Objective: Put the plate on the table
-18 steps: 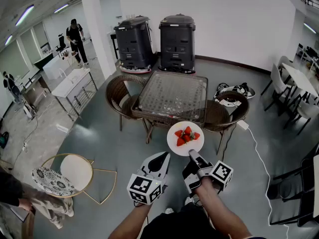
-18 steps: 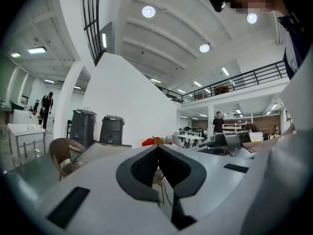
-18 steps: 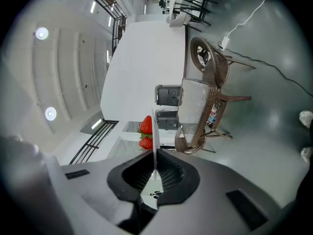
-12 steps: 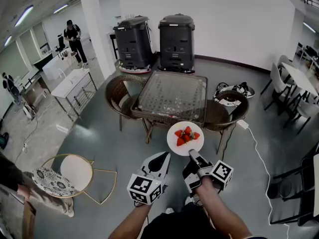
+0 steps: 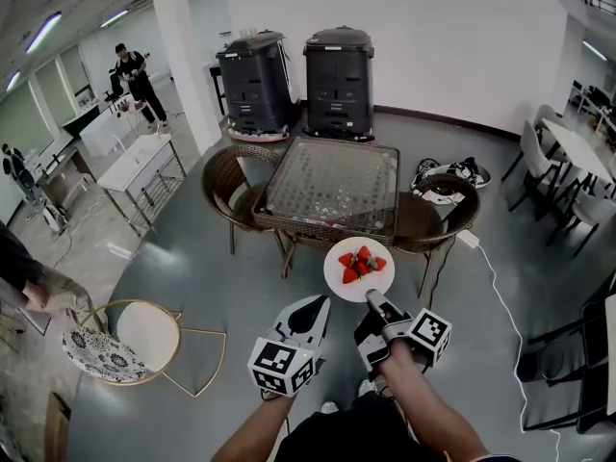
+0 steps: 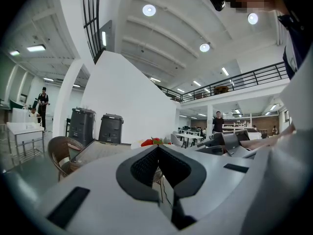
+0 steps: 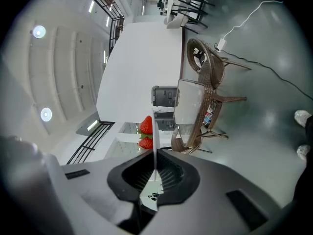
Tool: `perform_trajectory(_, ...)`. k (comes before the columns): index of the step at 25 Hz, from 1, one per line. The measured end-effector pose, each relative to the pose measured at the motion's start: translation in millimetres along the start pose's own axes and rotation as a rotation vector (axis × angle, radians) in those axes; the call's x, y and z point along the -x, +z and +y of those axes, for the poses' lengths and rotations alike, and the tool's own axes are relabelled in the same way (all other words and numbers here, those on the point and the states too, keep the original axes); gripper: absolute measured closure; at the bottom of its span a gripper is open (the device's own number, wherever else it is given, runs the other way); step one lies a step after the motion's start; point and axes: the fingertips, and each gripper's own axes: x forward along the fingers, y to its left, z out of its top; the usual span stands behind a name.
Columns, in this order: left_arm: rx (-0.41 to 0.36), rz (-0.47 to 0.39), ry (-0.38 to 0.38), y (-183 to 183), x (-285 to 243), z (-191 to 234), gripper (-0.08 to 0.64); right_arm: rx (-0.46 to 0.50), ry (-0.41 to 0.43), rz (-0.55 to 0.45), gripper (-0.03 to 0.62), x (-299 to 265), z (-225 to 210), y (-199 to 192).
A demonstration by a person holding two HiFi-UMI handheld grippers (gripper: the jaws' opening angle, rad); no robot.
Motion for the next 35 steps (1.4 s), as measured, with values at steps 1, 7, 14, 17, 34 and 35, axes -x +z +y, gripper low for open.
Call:
perform_trajectory(1,0.000,0.000,-0.001,-1.0,-0.4,0.5,0.554,0.001,0.001,-0.001,0.574,-0.6,-0.4,0.3)
perform_trajectory(7,0.004,0.000,-0.002,-7.5,0.7,5.7,0.554,0.022,-0.012,-0.010,0.574,-3.1,-5.2,0.2)
perform_trajectory(14,0.003,0.006,-0.013,-9.0,-5.3,22.9,0.554,0.038,0.005,-0.026,0.574,-22.2,0.0,4.3)
perform_trajectory(17,0.012,0.011,-0.017,-11.4,-15.6,29.8,0.554,0.040,0.017,-0.024,0.574,-32.8,1.8,12.0)
perform_trajectory(34,0.000,0.072,-0.004,-13.1,-165.7,107.0,0.554,-0.006,0.026,0.002,0.574,-172.6,-13.6,113.1)
perform_trajectory(35,-0.001,0.076,0.001,-12.5,-177.0,113.4,0.554,-0.010,0.022,0.007,0.574,-183.4,-15.1,120.7)
